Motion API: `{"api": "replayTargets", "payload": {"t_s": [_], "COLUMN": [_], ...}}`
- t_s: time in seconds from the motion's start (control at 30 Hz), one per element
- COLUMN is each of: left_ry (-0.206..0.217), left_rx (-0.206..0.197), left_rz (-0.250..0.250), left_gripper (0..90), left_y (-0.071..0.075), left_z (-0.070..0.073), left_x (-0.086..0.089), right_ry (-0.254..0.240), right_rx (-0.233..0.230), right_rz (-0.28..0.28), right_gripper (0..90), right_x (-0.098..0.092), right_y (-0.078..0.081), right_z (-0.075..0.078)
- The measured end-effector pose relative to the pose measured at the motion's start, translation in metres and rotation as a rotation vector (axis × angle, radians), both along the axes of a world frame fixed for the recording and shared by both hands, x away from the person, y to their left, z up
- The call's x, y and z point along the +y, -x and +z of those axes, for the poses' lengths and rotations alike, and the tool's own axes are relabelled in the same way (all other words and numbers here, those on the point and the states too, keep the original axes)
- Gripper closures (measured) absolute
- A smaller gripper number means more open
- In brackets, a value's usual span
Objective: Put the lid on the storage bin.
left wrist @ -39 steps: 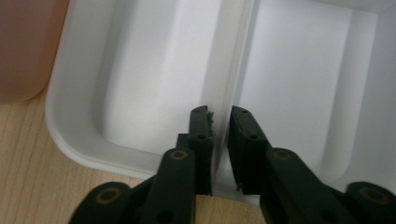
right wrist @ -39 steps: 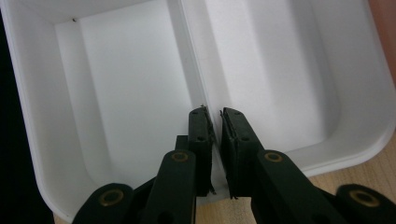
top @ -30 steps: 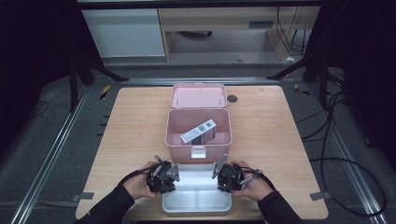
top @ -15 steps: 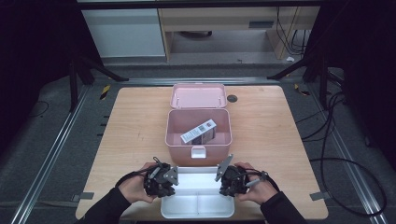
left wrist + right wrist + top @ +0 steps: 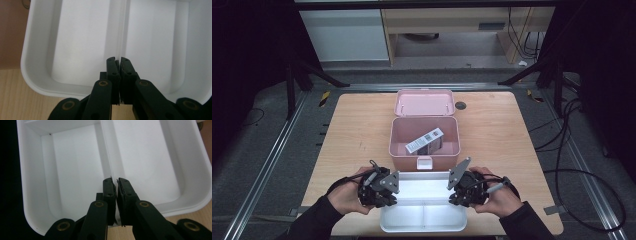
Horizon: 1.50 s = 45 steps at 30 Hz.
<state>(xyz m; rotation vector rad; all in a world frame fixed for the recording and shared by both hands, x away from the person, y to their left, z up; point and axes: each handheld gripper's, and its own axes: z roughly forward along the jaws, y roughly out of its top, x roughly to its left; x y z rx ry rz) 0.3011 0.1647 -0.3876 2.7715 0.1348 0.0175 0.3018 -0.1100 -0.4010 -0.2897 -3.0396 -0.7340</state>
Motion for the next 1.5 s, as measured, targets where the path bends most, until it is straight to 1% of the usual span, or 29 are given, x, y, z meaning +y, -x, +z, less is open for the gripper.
{"api": "replayTargets", "payload": {"t_s": [0.03, 0.13, 0.2, 0.27, 0.37, 0.4, 0.47, 0.53, 0.63, 0.67, 0.8, 0.9, 0.97, 1.03, 1.07, 1.17, 1.2, 1.23, 1.27, 1.3, 1.4, 1.43, 1.5], "left_ry": [0.009, 0.009, 0.012, 0.017, 0.032, 0.033, 0.047, 0.048, 0.049, 0.054, 0.049, 0.048, 0.035, 0.043, 0.037, 0.033, 0.056, 0.061, 0.058, 0.051, 0.029, 0.027, 0.017], "left_rx": [-0.003, -0.029, -0.038, -0.047, -0.055, -0.062, -0.064, -0.066, -0.070, -0.069, -0.085, -0.091, -0.094, -0.096, -0.098, -0.116, -0.115, -0.113, -0.113, -0.108, -0.115, -0.118, -0.113], "left_rz": [0.007, -0.003, -0.011, -0.003, 0.004, -0.002, -0.001, -0.002, -0.009, -0.002, -0.006, -0.005, -0.015, -0.009, -0.012, -0.025, -0.016, -0.011, -0.010, -0.008, -0.009, -0.004, 0.000], "left_gripper": [87.2, 87.3, 87.5, 87.3, 87.2, 87.2, 87.4, 87.5, 87.6, 87.6, 87.4, 87.1, 87.1, 87.1, 87.0, 87.1, 87.1, 87.1, 86.8, 86.8, 86.5, 86.5, 86.3], "left_y": [0.000, -0.003, -0.006, -0.011, -0.020, -0.024, -0.029, -0.034, -0.046, -0.049, -0.069, -0.087, -0.099, -0.108, -0.113, -0.127, -0.131, -0.137, -0.141, -0.146, -0.157, -0.161, -0.169], "left_z": [0.004, 0.021, 0.029, 0.036, 0.045, 0.048, 0.054, 0.060, 0.067, 0.069, 0.076, 0.081, 0.084, 0.084, 0.086, 0.091, 0.091, 0.090, 0.089, 0.088, 0.086, 0.085, 0.081], "left_x": [0.000, 0.001, 0.001, 0.001, 0.001, 0.001, 0.002, 0.002, 0.002, 0.002, 0.001, 0.001, 0.001, 0.000, 0.000, 0.001, 0.002, 0.002, 0.002, 0.001, 0.000, -0.001, -0.002], "right_ry": [-0.010, -0.024, -0.034, -0.039, -0.040, -0.044, -0.067, -0.082, -0.087, -0.090, -0.096, -0.098, -0.102, -0.103, -0.101, -0.117, -0.122, -0.122, -0.122, -0.117, -0.098, -0.091, -0.083], "right_rx": [-0.006, -0.020, -0.034, -0.046, -0.067, -0.071, -0.072, -0.076, -0.083, -0.083, -0.100, -0.114, -0.121, -0.128, -0.133, -0.141, -0.141, -0.146, -0.153, -0.149, -0.156, -0.159, -0.163], "right_rz": [0.003, 0.004, 0.004, 0.005, 0.002, 0.001, 0.006, 0.002, 0.004, 0.002, 0.002, -0.002, -0.006, -0.008, -0.010, -0.012, -0.016, -0.018, -0.023, -0.021, -0.021, -0.023, -0.030], "right_gripper": [85.5, 85.7, 85.5, 85.7, 85.7, 85.6, 85.6, 85.5, 85.4, 85.4, 85.7, 85.9, 85.9, 85.9, 85.9, 85.9, 85.8, 85.7, 85.8, 85.9, 86.2, 86.1, 86.0], "right_x": [0.000, -0.002, -0.003, -0.004, -0.005, -0.006, -0.009, -0.010, -0.011, -0.012, -0.013, -0.013, -0.013, -0.013, -0.014, -0.014, -0.015, -0.015, -0.015, -0.015, -0.012, -0.011, -0.010], "right_y": [0.000, -0.002, -0.006, -0.009, -0.016, -0.020, -0.027, -0.032, -0.043, -0.047, -0.063, -0.077, -0.087, -0.097, -0.100, -0.114, -0.119, -0.123, -0.128, -0.132, -0.143, -0.146, -0.153], "right_z": [0.004, 0.017, 0.027, 0.034, 0.046, 0.049, 0.057, 0.063, 0.071, 0.073, 0.080, 0.085, 0.086, 0.087, 0.088, 0.088, 0.088, 0.088, 0.088, 0.088, 0.085, 0.085, 0.083]}}
